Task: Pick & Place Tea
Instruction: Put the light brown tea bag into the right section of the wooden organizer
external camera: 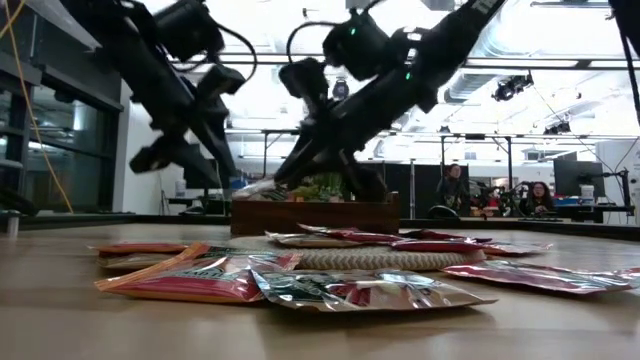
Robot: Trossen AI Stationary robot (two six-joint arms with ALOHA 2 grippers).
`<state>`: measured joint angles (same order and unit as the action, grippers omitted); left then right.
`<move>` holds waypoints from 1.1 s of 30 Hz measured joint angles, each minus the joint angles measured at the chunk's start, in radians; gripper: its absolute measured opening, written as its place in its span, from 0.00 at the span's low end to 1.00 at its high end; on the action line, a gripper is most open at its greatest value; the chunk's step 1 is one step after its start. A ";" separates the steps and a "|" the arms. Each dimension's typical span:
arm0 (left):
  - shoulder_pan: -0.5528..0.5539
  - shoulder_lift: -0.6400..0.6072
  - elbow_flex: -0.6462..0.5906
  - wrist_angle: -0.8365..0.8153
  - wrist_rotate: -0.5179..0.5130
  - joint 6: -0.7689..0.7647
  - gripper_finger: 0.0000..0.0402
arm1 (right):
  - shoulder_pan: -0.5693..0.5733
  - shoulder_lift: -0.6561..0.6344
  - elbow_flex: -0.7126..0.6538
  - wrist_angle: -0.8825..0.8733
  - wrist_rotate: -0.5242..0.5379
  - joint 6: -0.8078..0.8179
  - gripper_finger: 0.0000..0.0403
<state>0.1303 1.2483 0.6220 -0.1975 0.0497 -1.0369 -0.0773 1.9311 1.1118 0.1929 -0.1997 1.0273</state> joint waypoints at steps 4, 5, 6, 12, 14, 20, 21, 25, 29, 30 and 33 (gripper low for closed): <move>0.000 -0.088 0.002 -0.064 -0.022 0.020 0.32 | 0.013 -0.075 0.000 -0.099 -0.031 -0.087 0.00; 0.000 -0.110 0.001 -0.084 -0.023 0.023 0.32 | 0.014 -0.100 0.000 -0.142 -0.044 -0.113 0.00; 0.000 -0.126 0.001 -0.087 -0.024 0.026 0.32 | 0.014 -0.122 0.000 -0.177 -0.045 -0.139 0.00; 0.000 -0.198 0.004 -0.099 -0.049 0.069 0.32 | 0.005 -0.274 0.000 -0.399 -0.018 -0.330 0.00; 0.000 -0.204 0.003 -0.094 -0.055 0.083 0.32 | -0.003 -0.329 0.000 -0.451 -0.008 -0.388 0.00; 0.000 -0.212 0.003 -0.097 -0.053 0.091 0.32 | -0.044 -0.466 0.000 -0.591 0.078 -0.558 0.00; 0.000 -0.212 0.003 -0.093 -0.053 0.091 0.32 | -0.057 -0.484 0.000 -0.611 0.086 -0.588 0.00; 0.000 -0.212 0.003 -0.090 -0.054 0.091 0.32 | -0.124 -0.524 0.000 -0.688 0.085 -0.663 0.00; 0.000 -0.212 0.003 -0.090 -0.055 0.091 0.32 | -0.175 -0.524 0.085 -0.834 0.107 -0.759 0.00; 0.000 -0.212 0.003 -0.090 -0.054 0.091 0.32 | -0.182 -0.519 0.118 -0.874 0.116 -0.791 0.00; 0.000 -0.212 0.003 -0.089 -0.054 0.091 0.32 | -0.205 -0.504 0.215 -0.959 0.143 -0.886 0.00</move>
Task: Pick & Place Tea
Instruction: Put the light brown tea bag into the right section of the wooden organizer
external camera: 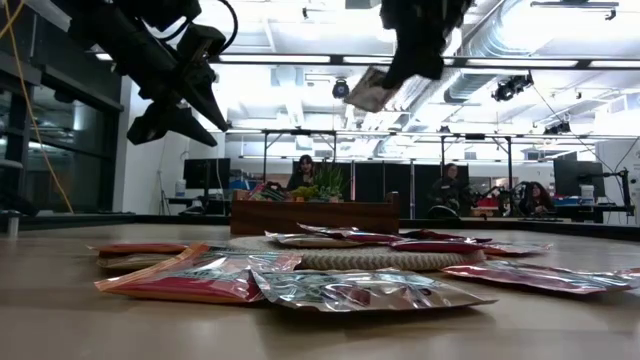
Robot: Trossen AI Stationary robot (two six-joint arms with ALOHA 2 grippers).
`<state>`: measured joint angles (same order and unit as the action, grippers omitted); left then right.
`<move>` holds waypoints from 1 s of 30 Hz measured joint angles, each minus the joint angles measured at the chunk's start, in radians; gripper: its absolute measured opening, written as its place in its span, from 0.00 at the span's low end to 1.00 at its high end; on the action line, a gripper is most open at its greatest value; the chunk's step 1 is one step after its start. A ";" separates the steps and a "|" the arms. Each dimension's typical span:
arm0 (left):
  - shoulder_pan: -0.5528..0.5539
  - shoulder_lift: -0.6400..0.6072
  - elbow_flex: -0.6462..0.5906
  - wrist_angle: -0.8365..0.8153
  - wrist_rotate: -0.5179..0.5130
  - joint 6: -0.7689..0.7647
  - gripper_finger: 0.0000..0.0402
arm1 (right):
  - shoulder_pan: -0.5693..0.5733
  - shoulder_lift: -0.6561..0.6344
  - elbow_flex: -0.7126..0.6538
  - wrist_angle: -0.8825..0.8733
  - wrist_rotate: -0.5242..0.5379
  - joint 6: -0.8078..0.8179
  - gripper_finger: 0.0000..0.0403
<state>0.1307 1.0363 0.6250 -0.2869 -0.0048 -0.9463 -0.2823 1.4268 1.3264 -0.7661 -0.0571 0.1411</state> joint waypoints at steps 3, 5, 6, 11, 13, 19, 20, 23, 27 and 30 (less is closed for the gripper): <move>0.000 0.000 0.000 0.000 0.000 0.000 0.32 | -0.034 0.020 0.098 -0.090 0.028 -0.082 0.00; 0.000 0.000 0.000 -0.001 0.000 0.002 0.32 | -0.058 0.042 0.161 -0.141 0.044 -0.140 0.00; 0.000 0.000 0.000 0.000 -0.001 0.006 0.32 | -0.069 0.054 0.191 -0.163 0.050 -0.170 0.00; 0.000 0.000 0.000 0.000 0.000 0.025 0.32 | -0.105 0.129 0.323 -0.223 0.059 -0.312 0.00; 0.000 0.000 0.000 0.000 0.002 0.026 0.32 | -0.114 0.164 0.370 -0.257 0.079 -0.367 0.00; 0.000 0.000 0.000 0.000 0.020 0.049 0.32 | -0.138 0.301 0.475 -0.365 0.119 -0.479 0.00; 0.000 0.000 0.000 -0.001 0.023 0.052 0.32 | -0.140 0.324 0.483 -0.373 0.120 -0.489 0.00; 0.000 0.000 0.000 -0.001 0.024 0.052 0.32 | -0.144 0.385 0.492 -0.382 0.120 -0.522 0.00; 0.000 0.000 0.001 -0.001 0.024 0.060 0.32 | -0.144 0.444 0.492 -0.393 0.122 -0.531 0.00; 0.000 0.000 0.001 -0.001 0.024 0.060 0.32 | -0.144 0.471 0.492 -0.398 0.115 -0.531 0.00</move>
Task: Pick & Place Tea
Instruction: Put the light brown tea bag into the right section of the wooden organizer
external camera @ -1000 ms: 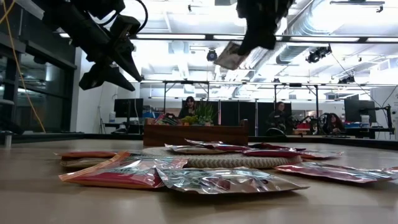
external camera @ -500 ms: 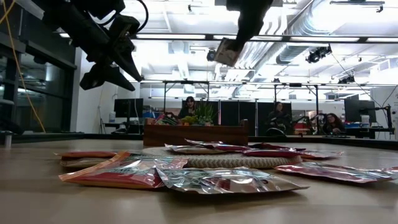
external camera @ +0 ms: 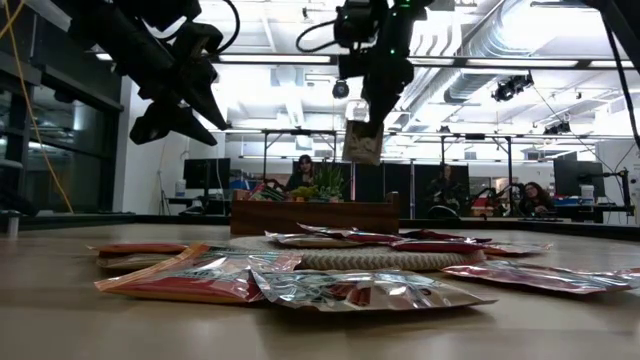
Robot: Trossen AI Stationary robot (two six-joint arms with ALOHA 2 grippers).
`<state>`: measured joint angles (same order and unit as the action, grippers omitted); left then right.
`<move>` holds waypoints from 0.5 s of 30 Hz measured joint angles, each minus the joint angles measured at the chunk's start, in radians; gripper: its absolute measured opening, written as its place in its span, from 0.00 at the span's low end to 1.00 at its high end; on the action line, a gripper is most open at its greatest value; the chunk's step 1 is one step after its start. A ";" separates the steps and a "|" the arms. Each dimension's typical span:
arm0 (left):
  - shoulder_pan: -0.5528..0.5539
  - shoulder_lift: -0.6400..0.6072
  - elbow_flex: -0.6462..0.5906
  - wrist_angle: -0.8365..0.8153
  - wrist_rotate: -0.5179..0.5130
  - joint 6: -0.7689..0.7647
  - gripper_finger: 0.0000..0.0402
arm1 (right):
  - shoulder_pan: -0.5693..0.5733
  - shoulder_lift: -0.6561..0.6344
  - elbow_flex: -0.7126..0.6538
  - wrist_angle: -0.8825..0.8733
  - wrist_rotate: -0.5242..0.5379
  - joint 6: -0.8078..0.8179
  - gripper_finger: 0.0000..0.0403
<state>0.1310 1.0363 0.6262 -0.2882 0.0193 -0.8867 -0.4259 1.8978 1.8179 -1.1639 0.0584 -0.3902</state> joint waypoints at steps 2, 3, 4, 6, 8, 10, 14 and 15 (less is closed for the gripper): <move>0.000 0.000 0.000 0.000 0.000 0.000 0.32 | 0.000 0.013 0.000 0.002 -0.007 0.000 0.00; 0.000 0.000 0.000 0.000 0.000 0.002 0.32 | 0.000 0.017 0.000 0.002 -0.008 0.000 0.00; 0.000 0.000 0.000 0.000 0.000 0.005 0.32 | 0.000 0.020 0.000 0.002 -0.008 0.001 0.00; 0.000 0.000 0.000 0.000 0.000 0.012 0.32 | 0.001 0.021 0.000 0.002 -0.012 0.004 0.00; 0.000 0.000 0.000 0.000 0.000 0.019 0.32 | 0.001 0.021 0.000 0.006 -0.019 0.005 0.00; 0.000 0.000 0.000 0.000 0.000 0.019 0.32 | 0.004 0.021 0.001 0.013 -0.023 0.007 0.00; 0.000 0.000 0.000 0.000 0.000 0.023 0.32 | 0.013 0.020 -0.022 0.049 -0.043 0.008 0.00; 0.000 0.000 0.000 0.000 -0.001 0.026 0.32 | 0.016 0.020 -0.034 0.050 -0.048 0.013 0.00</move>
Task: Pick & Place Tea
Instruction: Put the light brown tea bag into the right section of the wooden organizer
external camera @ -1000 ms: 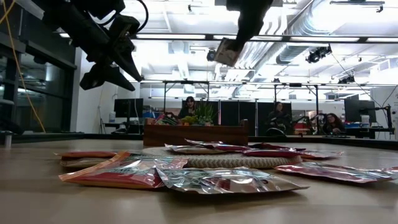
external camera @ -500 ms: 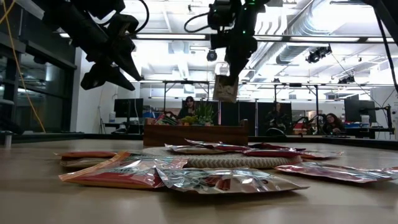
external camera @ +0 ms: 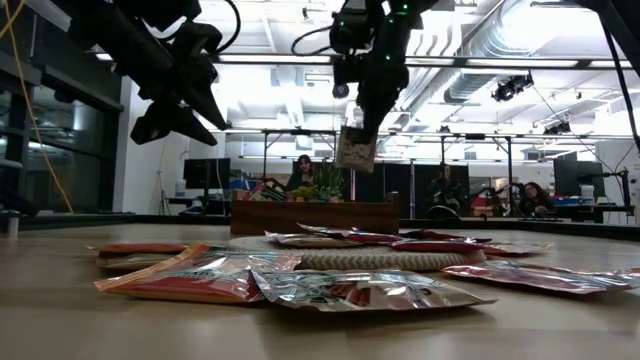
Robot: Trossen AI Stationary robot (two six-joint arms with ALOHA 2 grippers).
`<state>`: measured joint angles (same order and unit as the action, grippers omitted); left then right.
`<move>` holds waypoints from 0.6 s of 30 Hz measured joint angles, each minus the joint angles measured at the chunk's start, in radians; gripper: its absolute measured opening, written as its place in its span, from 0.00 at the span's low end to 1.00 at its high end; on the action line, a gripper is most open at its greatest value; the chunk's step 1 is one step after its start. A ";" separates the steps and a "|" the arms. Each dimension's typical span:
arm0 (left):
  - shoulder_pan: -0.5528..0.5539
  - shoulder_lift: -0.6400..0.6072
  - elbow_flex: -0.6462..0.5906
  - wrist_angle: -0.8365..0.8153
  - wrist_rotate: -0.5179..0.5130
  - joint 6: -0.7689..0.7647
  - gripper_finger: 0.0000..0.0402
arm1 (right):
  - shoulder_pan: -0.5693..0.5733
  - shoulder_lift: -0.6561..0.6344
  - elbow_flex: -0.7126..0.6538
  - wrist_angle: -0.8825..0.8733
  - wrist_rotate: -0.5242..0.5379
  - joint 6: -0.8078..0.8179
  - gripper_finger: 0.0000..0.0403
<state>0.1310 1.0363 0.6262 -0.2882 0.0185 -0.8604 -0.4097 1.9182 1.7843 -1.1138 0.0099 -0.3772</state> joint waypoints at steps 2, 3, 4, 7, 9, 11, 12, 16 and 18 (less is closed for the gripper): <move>0.000 0.000 0.000 0.000 0.000 0.000 0.32 | 0.009 0.000 -0.037 -0.003 0.006 0.011 0.00; 0.000 0.000 0.000 0.000 0.000 0.000 0.32 | 0.014 0.000 -0.059 0.009 0.009 0.018 0.00; 0.000 0.000 0.000 0.000 0.000 0.000 0.32 | 0.018 0.000 -0.080 0.024 0.009 0.019 0.00; 0.000 0.000 0.000 0.000 0.000 0.000 0.32 | 0.031 0.000 -0.137 0.063 0.009 0.021 0.00; 0.000 0.000 0.000 0.000 0.000 0.000 0.32 | 0.038 0.000 -0.168 0.099 0.011 0.024 0.00; 0.000 0.000 0.000 0.000 0.000 0.000 0.32 | 0.040 0.000 -0.194 0.124 0.011 0.040 0.00; 0.000 0.000 0.000 0.000 0.000 0.000 0.32 | 0.040 0.000 -0.208 0.132 0.011 0.047 0.00; 0.000 0.000 0.000 0.000 0.000 0.000 0.32 | 0.039 0.000 -0.258 0.173 0.010 0.056 0.00; 0.000 0.000 0.000 0.000 0.000 0.000 0.32 | 0.039 0.000 -0.281 0.193 0.010 0.056 0.00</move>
<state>0.1307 1.0363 0.6262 -0.2886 0.0181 -0.8604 -0.3706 1.9186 1.5036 -0.9208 0.0204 -0.3217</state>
